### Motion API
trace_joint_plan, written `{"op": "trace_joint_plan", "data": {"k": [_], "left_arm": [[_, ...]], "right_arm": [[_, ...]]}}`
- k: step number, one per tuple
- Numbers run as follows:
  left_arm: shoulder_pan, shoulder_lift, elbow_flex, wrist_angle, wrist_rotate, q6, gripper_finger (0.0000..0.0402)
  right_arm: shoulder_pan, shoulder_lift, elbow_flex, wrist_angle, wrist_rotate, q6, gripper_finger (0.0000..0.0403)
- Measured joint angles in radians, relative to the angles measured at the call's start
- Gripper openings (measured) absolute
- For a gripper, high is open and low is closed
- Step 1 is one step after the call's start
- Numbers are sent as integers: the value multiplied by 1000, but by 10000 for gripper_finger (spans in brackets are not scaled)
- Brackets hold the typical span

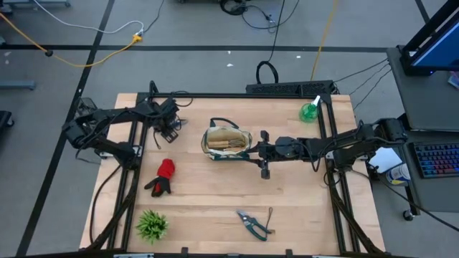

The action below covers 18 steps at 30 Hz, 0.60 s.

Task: Pick & Place Garden tools in Gardening bag
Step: Put the top green shear scissors into the gardening bag

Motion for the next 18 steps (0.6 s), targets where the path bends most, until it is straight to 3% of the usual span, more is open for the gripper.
{"op": "trace_joint_plan", "data": {"k": [6,14,18], "left_arm": [[1,-2,-42,54,19,0,161],[-4,-1,-45,66,50,-26,48],[-4,0,-46,67,47,-43,46]], "right_arm": [[0,0,0,0,0,0,130],[0,0,0,-40,0,0,130],[0,0,0,-73,0,1,130]]}}
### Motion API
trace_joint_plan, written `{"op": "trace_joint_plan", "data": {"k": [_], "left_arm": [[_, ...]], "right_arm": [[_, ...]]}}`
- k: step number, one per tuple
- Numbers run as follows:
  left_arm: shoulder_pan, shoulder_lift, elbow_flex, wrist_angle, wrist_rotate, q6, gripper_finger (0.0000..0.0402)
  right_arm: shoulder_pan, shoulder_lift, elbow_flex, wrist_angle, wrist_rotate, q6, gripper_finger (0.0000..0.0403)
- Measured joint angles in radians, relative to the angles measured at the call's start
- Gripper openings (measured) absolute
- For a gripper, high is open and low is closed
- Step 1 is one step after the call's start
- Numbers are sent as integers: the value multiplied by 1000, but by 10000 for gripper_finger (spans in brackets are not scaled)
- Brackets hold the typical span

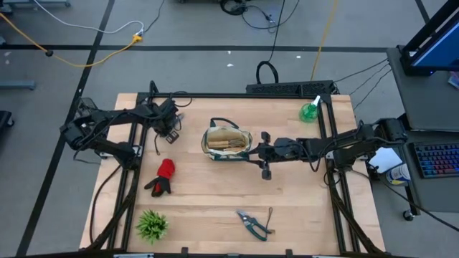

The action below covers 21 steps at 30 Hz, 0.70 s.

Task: Pick & Place Garden tools in Gardening bag
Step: Put the top green shear scissors into the gardening bag

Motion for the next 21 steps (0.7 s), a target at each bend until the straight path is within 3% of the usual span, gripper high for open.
{"op": "trace_joint_plan", "data": {"k": [8,21], "left_arm": [[-56,-39,-6,10,-28,-36,49],[-251,-227,-6,91,2,-147,49]], "right_arm": [[0,-97,-1,-139,3,11,130],[0,-332,0,-353,4,53,130]]}}
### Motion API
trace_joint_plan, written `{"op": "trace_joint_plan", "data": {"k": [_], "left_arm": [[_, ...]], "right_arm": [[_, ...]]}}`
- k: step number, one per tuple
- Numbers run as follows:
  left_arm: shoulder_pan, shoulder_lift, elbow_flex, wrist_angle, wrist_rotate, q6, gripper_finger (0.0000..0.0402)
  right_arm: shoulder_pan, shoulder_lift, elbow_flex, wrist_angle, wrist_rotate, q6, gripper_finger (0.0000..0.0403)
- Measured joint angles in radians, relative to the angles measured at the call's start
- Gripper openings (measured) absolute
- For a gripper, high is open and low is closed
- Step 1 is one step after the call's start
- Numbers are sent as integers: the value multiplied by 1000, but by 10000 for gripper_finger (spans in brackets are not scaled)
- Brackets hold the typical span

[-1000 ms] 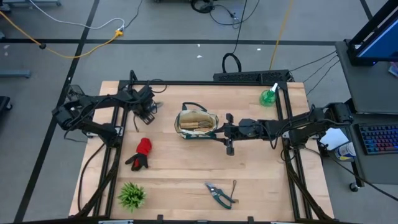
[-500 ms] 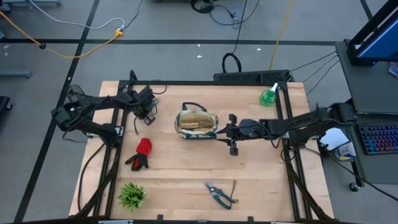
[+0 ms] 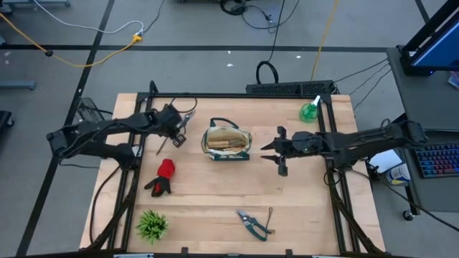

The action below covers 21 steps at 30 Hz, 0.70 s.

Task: Pick & Place Garden tools in Gardening bag
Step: Put the top green shear scissors into the gardening bag

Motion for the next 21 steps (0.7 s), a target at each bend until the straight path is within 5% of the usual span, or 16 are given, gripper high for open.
{"op": "trace_joint_plan", "data": {"k": [21], "left_arm": [[-298,-119,4,325,-27,-63,48]], "right_arm": [[0,-99,0,-142,0,60,130]]}}
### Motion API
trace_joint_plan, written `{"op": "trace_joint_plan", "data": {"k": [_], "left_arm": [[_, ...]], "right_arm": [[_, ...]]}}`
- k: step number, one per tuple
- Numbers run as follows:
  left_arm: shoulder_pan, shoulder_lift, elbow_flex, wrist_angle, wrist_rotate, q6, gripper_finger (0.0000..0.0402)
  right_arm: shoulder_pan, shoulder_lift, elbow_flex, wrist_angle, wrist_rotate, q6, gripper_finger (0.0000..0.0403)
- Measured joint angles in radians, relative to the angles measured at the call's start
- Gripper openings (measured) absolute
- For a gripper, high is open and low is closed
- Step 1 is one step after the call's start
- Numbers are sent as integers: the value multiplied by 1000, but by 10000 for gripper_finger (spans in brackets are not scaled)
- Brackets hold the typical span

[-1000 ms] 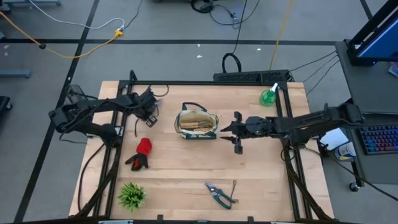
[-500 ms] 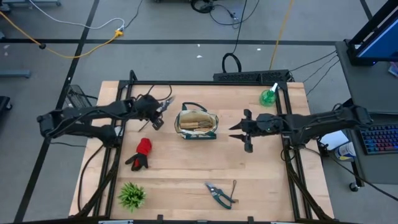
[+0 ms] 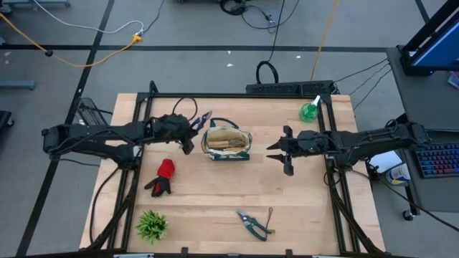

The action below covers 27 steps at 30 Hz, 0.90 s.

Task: Pick & Place Garden tools in Gardening bag
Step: Put the top green shear scissors into the gardening bag

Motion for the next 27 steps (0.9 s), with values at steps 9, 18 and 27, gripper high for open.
{"op": "trace_joint_plan", "data": {"k": [9,18,27], "left_arm": [[-134,0,112,61,-221,104,49],[-231,7,179,197,-243,210,50],[-243,90,179,406,-244,284,51]], "right_arm": [[0,0,-11,17,0,0,130],[0,0,-42,16,0,0,130],[0,0,-42,17,0,0,130]]}}
